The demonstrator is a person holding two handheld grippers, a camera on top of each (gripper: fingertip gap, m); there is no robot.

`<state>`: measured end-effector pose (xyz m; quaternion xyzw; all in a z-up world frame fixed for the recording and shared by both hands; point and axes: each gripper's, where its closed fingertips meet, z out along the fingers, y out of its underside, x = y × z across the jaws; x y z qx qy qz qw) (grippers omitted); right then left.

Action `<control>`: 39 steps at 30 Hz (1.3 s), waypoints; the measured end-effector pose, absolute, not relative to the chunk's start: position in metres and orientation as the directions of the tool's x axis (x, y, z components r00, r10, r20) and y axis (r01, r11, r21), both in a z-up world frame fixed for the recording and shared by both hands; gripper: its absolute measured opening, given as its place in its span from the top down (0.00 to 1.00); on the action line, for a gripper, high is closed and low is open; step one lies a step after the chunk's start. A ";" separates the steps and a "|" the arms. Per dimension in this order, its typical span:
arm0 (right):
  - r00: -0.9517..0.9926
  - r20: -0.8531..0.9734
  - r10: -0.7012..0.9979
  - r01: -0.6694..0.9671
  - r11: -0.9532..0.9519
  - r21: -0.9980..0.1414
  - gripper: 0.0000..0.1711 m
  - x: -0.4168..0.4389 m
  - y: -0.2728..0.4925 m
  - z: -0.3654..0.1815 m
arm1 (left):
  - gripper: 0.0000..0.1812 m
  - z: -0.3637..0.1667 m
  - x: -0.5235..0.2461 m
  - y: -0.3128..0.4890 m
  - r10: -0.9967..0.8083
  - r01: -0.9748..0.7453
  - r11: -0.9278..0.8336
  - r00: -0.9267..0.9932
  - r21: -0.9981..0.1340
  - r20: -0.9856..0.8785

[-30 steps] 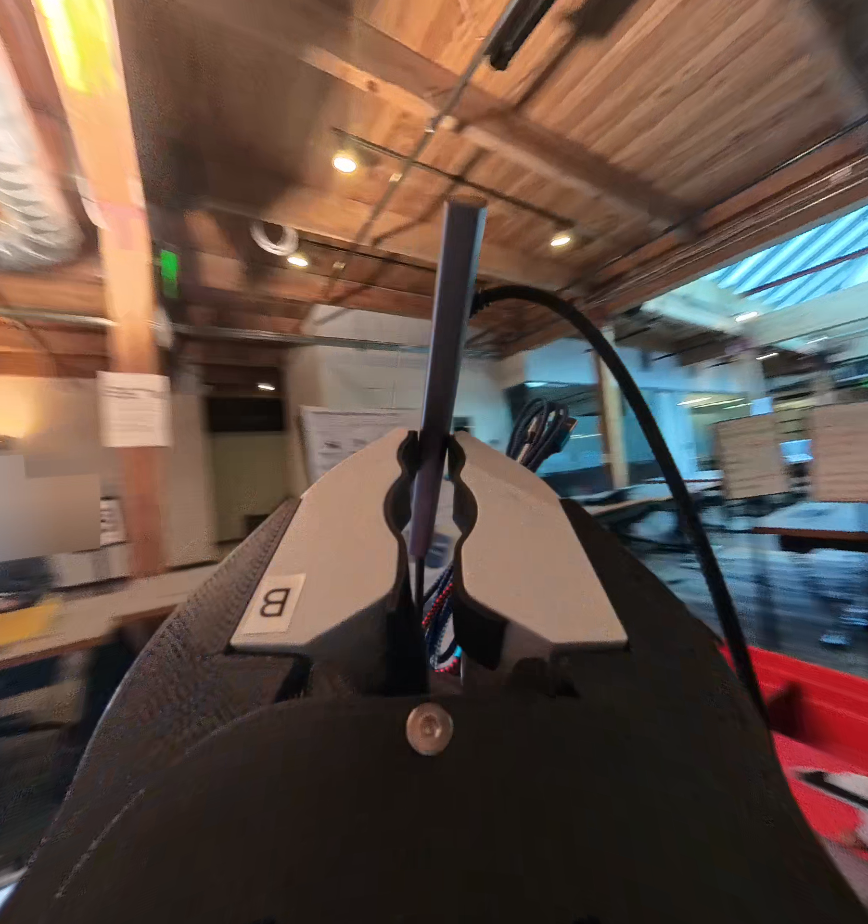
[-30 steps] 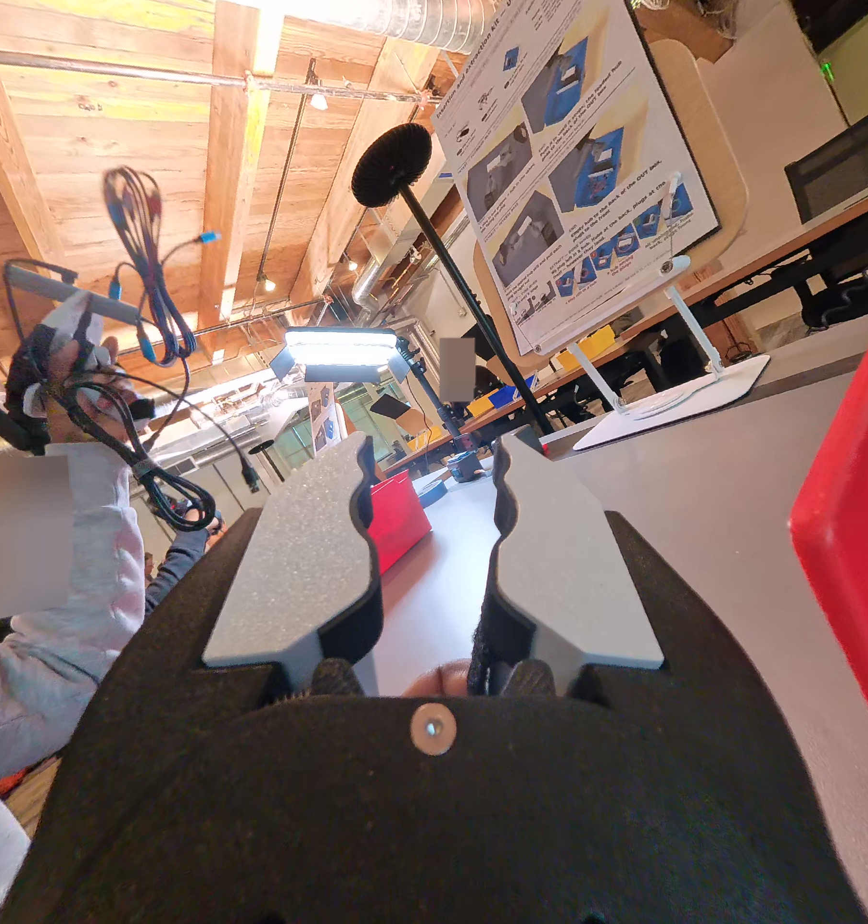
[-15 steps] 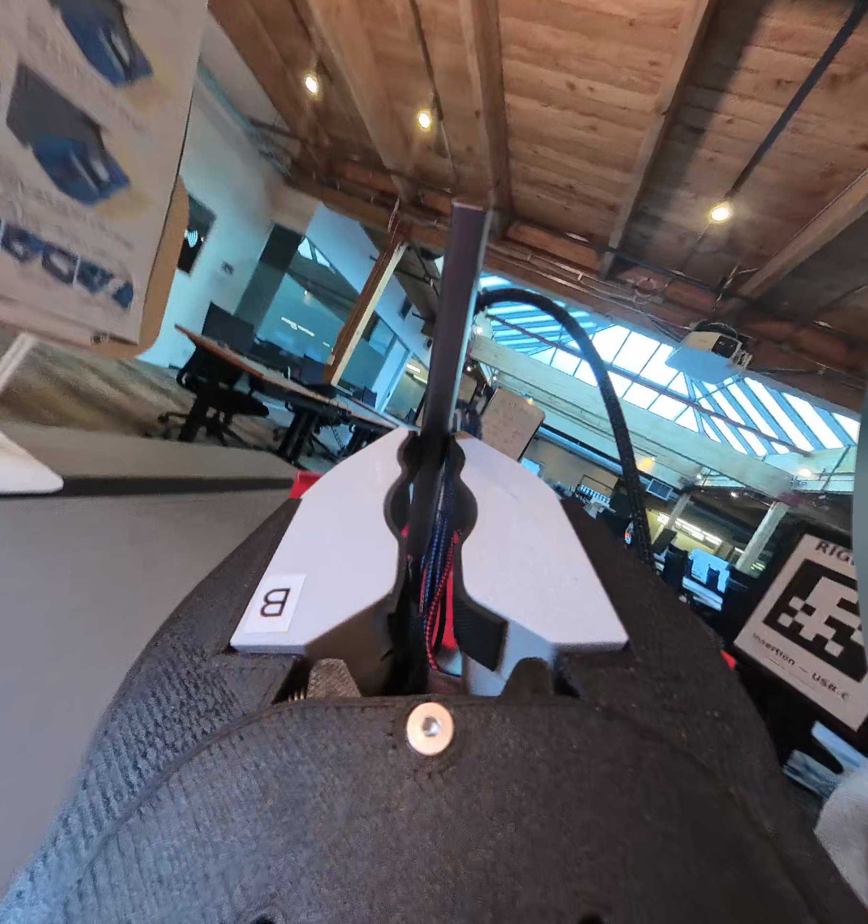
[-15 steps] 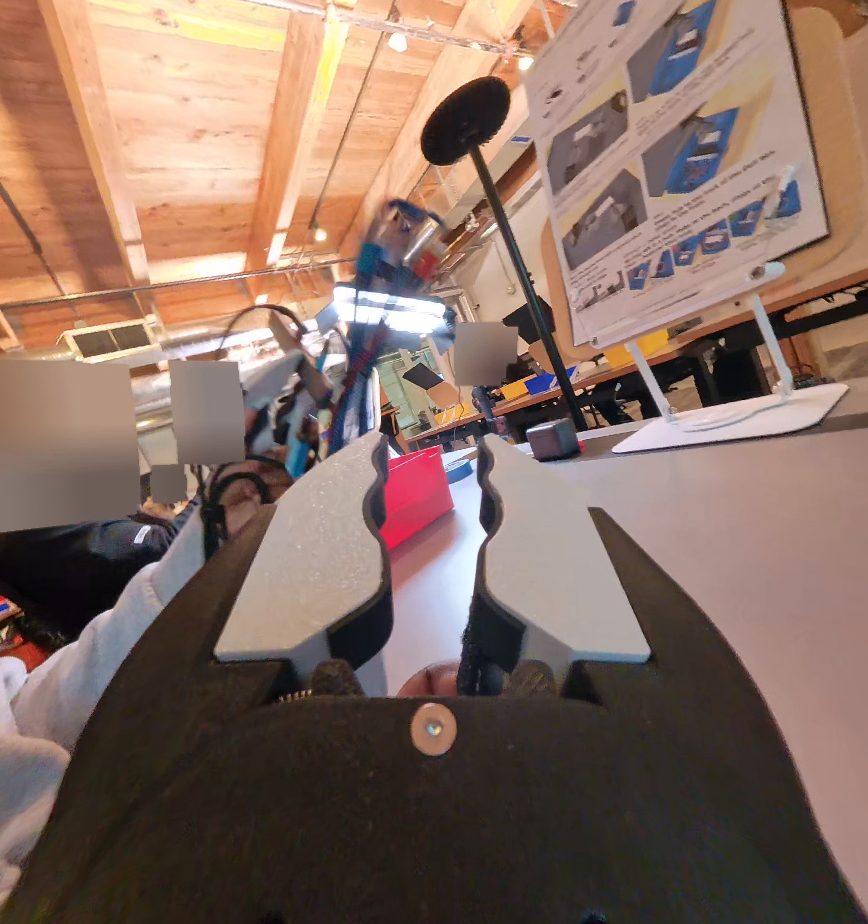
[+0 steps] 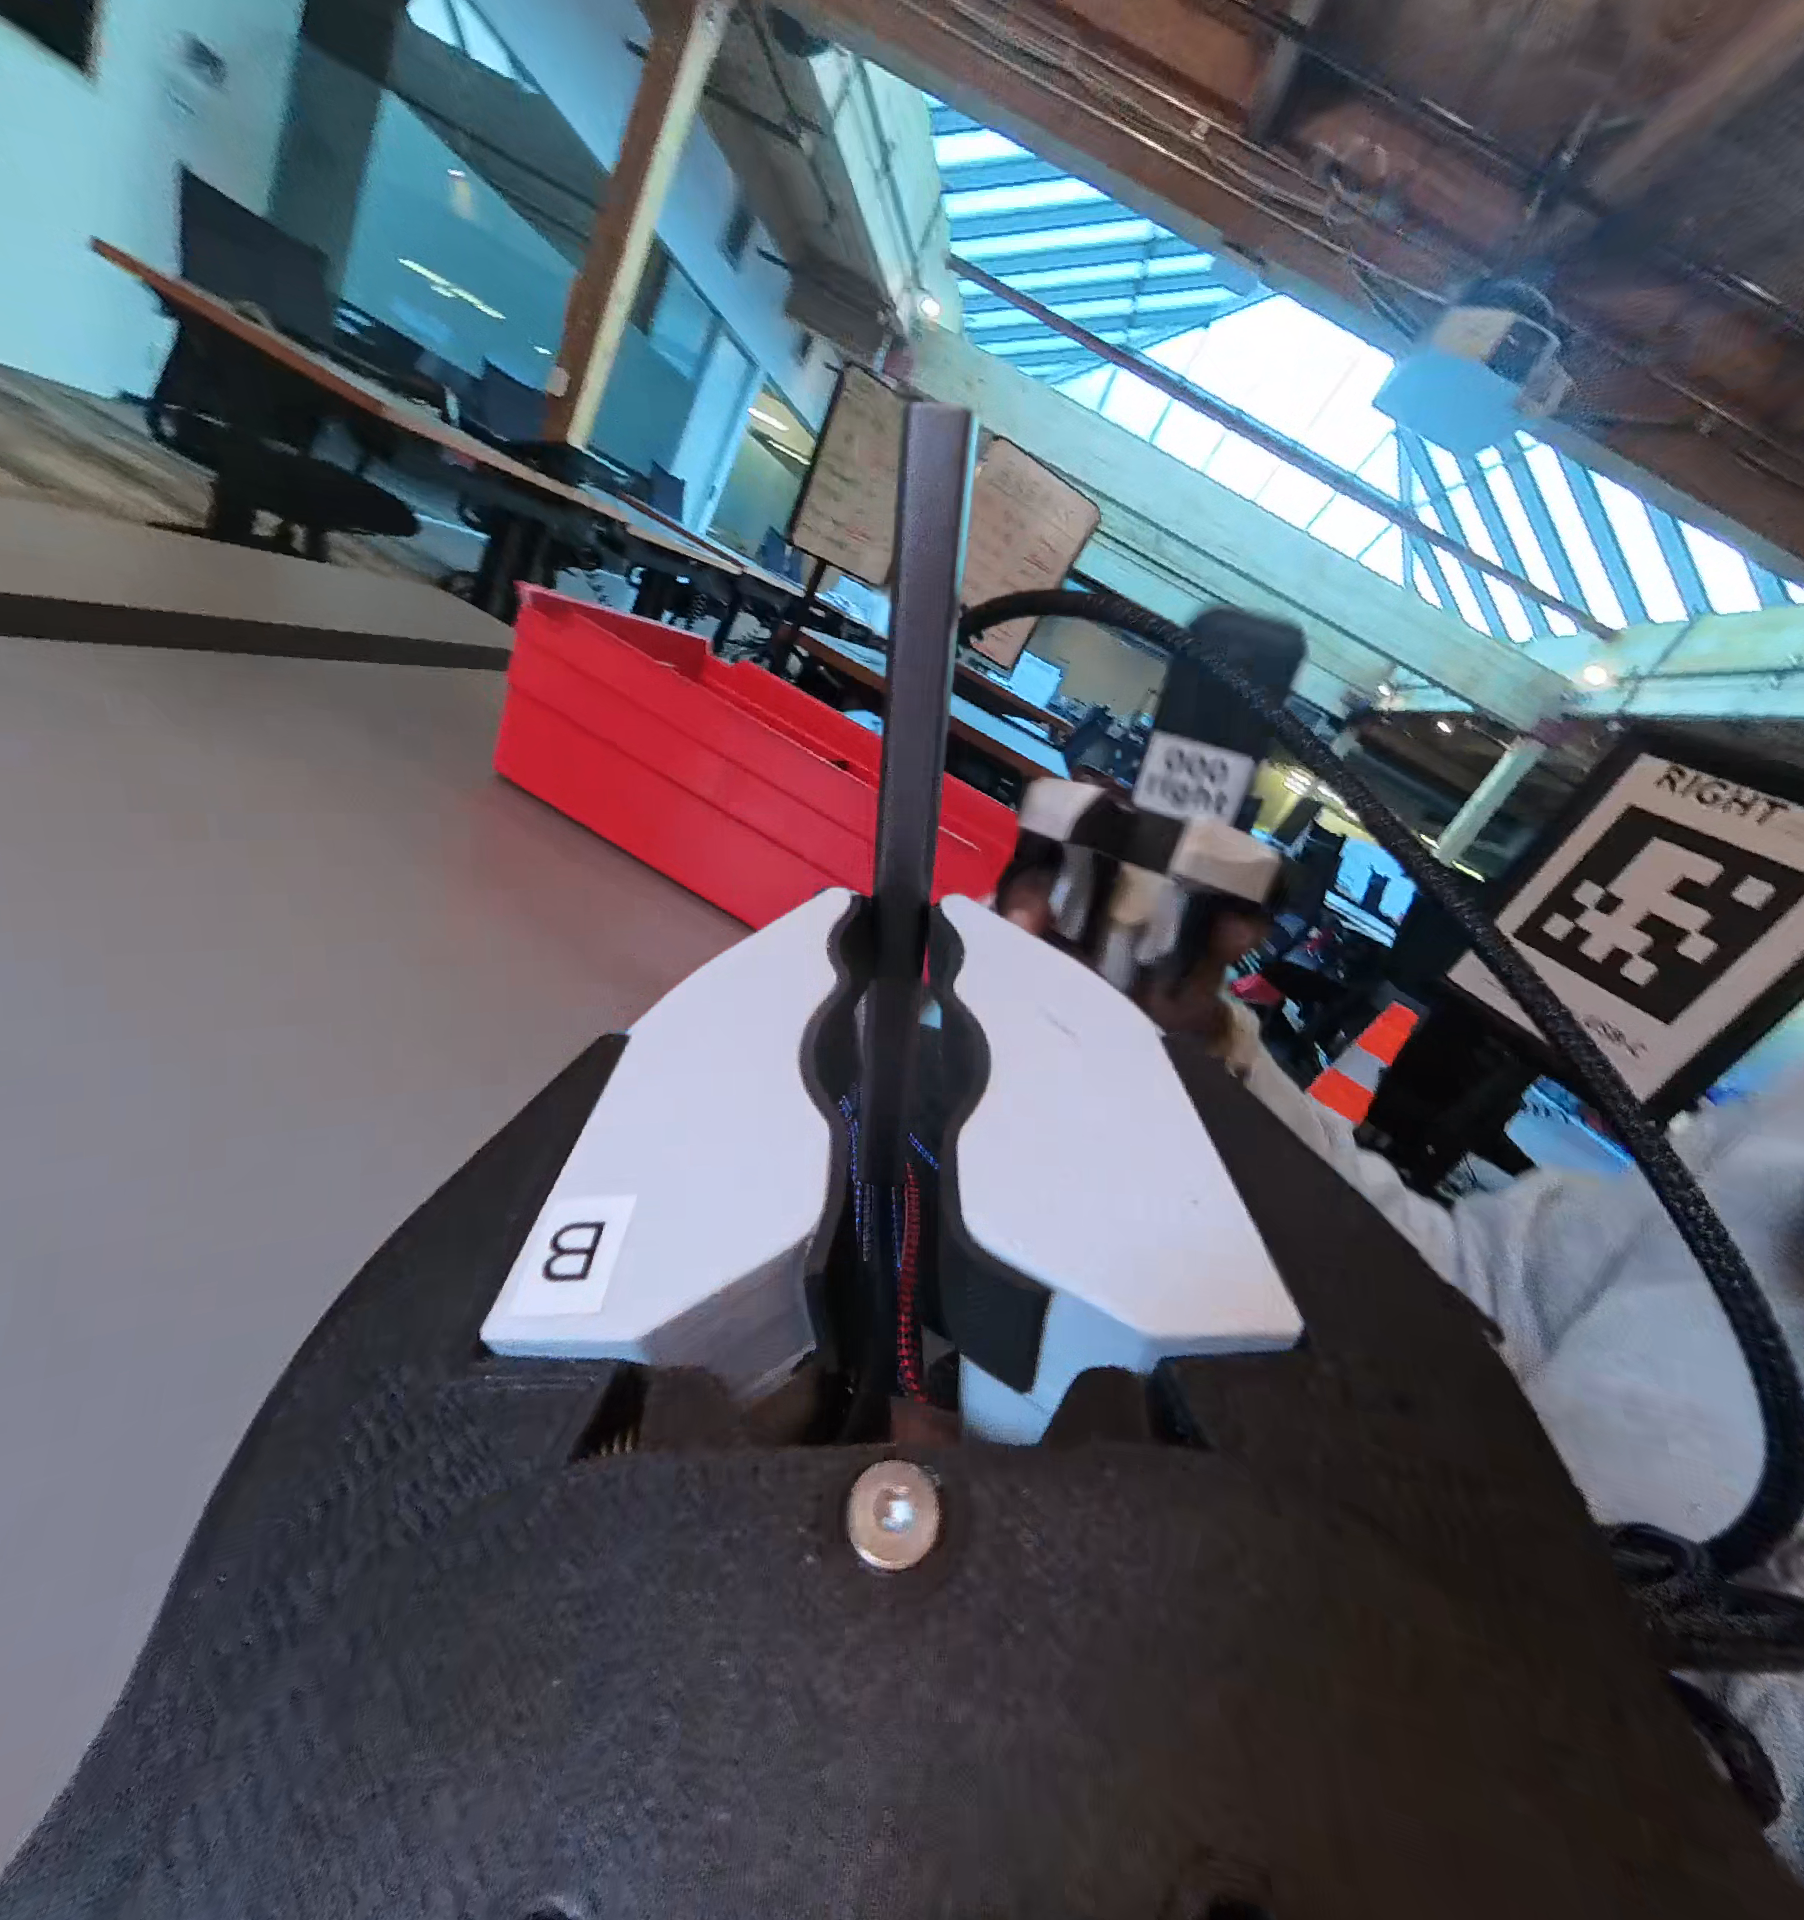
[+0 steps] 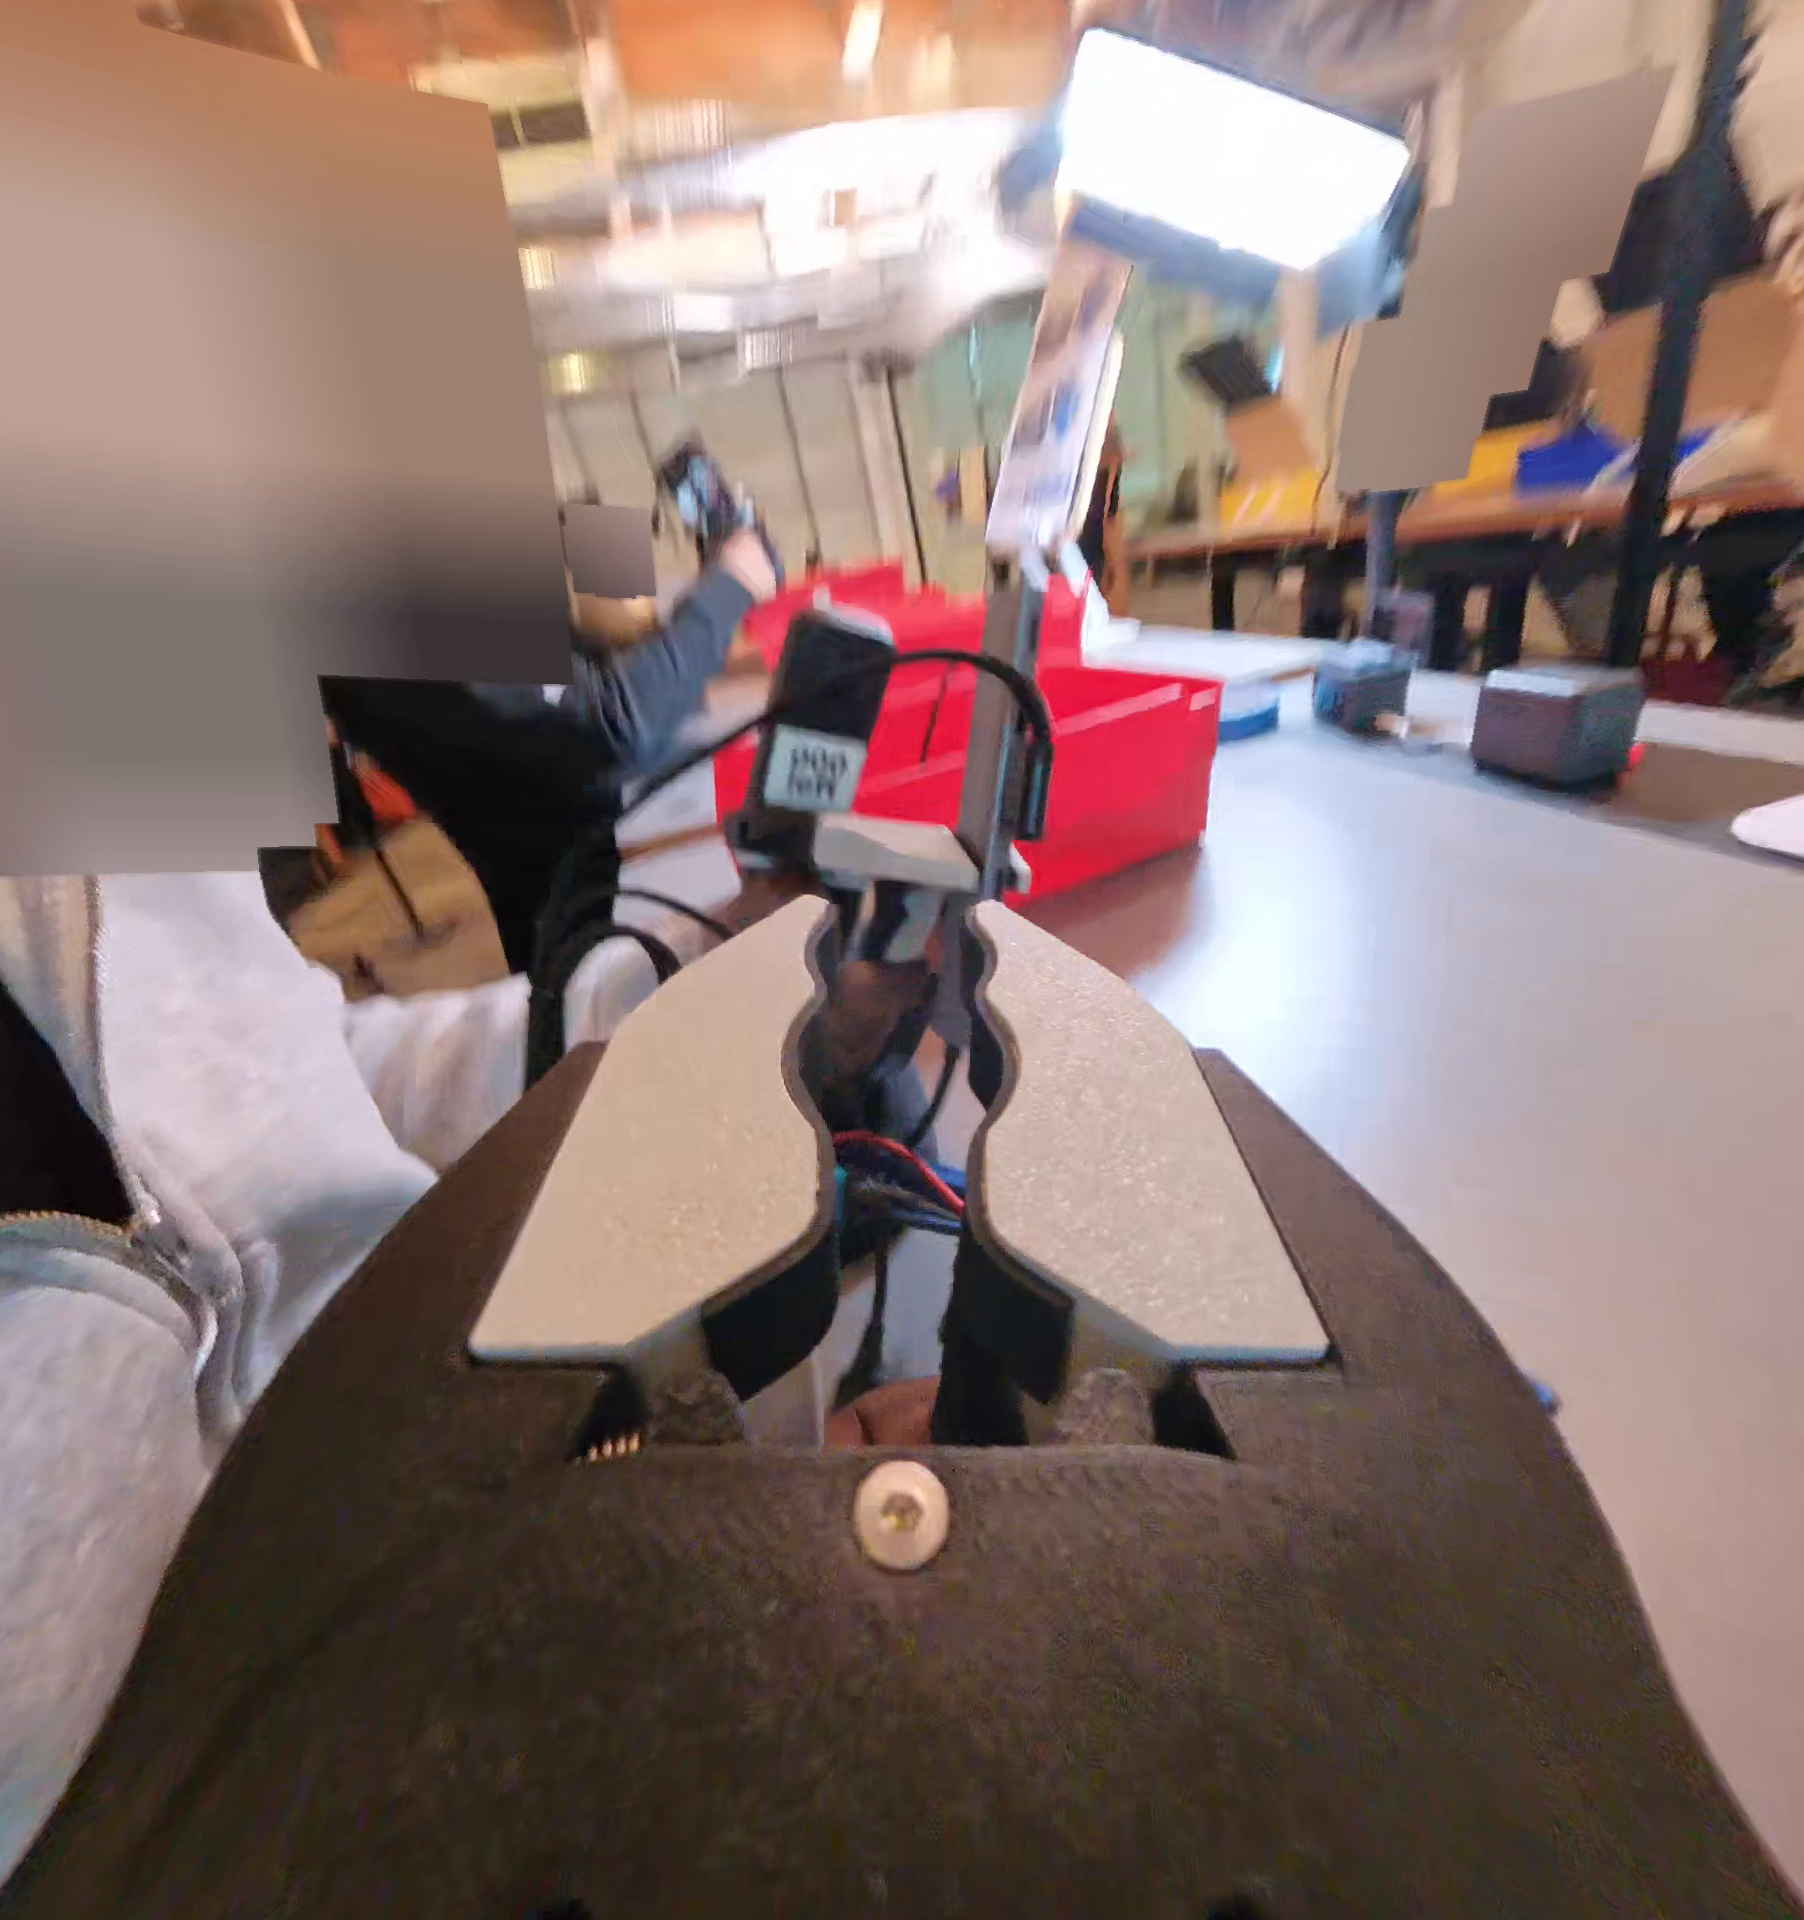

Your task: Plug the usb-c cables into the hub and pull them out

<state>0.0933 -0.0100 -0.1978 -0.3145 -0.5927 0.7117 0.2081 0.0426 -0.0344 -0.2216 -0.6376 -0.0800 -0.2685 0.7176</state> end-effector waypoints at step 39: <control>-0.839 -0.253 0.481 0.218 -0.129 -0.968 0.95 0.088 -0.040 -0.239 | 0.93 -0.237 0.094 -0.033 -0.439 0.285 -0.080 0.850 -0.955 0.291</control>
